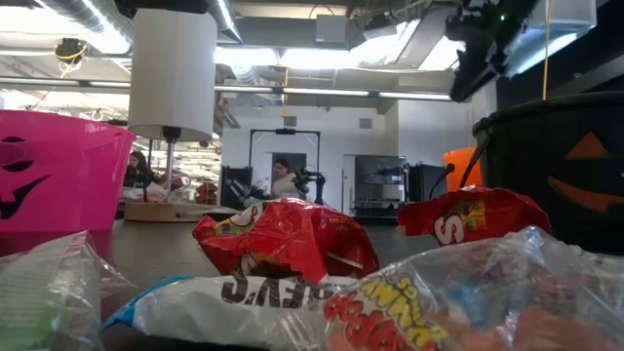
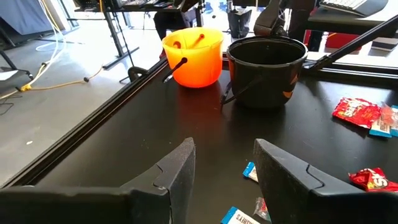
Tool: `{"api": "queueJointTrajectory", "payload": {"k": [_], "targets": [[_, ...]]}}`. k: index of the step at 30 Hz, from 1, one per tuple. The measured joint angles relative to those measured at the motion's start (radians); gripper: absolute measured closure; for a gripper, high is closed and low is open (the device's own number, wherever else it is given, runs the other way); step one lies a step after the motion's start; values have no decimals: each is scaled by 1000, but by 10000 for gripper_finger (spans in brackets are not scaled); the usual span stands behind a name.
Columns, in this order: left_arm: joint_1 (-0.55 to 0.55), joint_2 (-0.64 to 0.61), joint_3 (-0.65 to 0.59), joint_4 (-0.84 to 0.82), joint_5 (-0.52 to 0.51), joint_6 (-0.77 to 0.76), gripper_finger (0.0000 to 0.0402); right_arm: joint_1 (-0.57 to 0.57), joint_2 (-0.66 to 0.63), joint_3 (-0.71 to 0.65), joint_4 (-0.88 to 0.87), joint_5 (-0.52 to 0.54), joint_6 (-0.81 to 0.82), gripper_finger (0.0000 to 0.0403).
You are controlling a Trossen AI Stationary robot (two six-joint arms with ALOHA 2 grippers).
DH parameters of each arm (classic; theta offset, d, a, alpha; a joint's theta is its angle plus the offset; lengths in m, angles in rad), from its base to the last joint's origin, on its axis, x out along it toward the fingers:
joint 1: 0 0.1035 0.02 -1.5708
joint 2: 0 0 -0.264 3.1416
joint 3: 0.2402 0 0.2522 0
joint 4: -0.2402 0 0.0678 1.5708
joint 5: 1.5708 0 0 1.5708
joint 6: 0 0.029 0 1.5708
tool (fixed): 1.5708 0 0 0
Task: Sort candy
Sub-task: Put the white chocolate into the black bucket
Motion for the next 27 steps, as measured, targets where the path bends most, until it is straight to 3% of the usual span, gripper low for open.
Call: {"api": "queueJointTrajectory", "payload": {"k": [16,23,27], "targets": [[0,0,0,2,9,1,247,381,9,0,89,-62,76,210],[0,0,0,9,11,1,247,612,113,0,288,-77,71,210],[0,0,0,44,25,2,247,700,207,0,314,-87,27,210]]}}
